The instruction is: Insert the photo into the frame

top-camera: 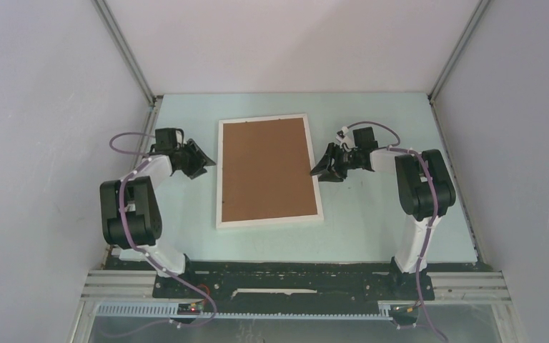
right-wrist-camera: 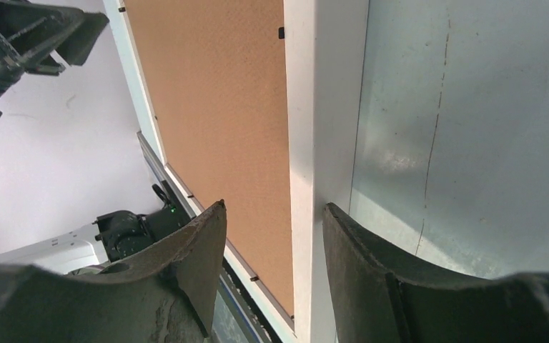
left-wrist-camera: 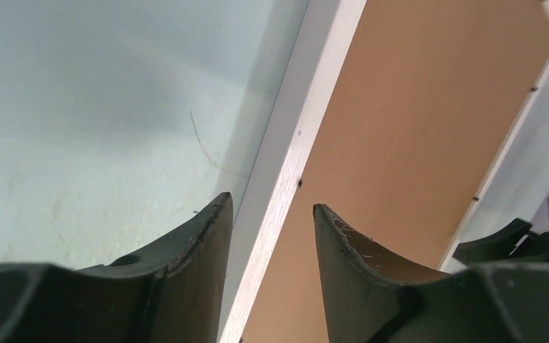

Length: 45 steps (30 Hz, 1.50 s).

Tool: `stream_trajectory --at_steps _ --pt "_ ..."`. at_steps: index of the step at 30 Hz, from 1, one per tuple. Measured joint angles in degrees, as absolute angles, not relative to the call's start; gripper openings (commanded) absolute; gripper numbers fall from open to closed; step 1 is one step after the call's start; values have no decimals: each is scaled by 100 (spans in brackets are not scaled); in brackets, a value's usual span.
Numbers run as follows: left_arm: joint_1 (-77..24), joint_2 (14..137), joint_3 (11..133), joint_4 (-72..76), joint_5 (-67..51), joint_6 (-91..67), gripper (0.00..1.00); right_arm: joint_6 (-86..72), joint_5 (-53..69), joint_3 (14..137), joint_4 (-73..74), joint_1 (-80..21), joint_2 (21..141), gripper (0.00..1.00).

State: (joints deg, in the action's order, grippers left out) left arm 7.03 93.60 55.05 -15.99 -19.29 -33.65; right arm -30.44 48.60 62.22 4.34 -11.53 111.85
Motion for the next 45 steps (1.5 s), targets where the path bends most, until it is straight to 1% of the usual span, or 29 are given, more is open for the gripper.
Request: stream_trajectory --at_steps 5,8,11,15,17,19,25,45 --pt "781 9939 5874 -1406 -2231 -3439 49 -3081 4882 6222 390 -1146 11209 59" --pt "703 10175 5887 -1433 -2316 -3448 49 -3103 4897 6222 368 -1138 11220 59" --pt "626 10324 5975 -1546 -2316 -3417 44 -3103 4897 6222 362 -1138 11220 59" --pt "600 10346 5983 -1527 -2314 -3402 42 -3100 4899 6222 362 -1138 11222 59" --pt "600 10346 5983 -1514 -2314 -3404 45 -3100 4897 6222 364 -1138 11220 59" --pt "602 10346 5983 -1481 -2314 -3409 46 -3098 4899 6222 364 -1138 11222 59" --pt "613 10346 5983 -1422 -2314 -3406 39 -3096 4897 6222 368 -1138 11222 59" --pt "484 10346 5975 -1422 -2191 -3382 38 -3089 4897 6222 381 -1138 11220 59"
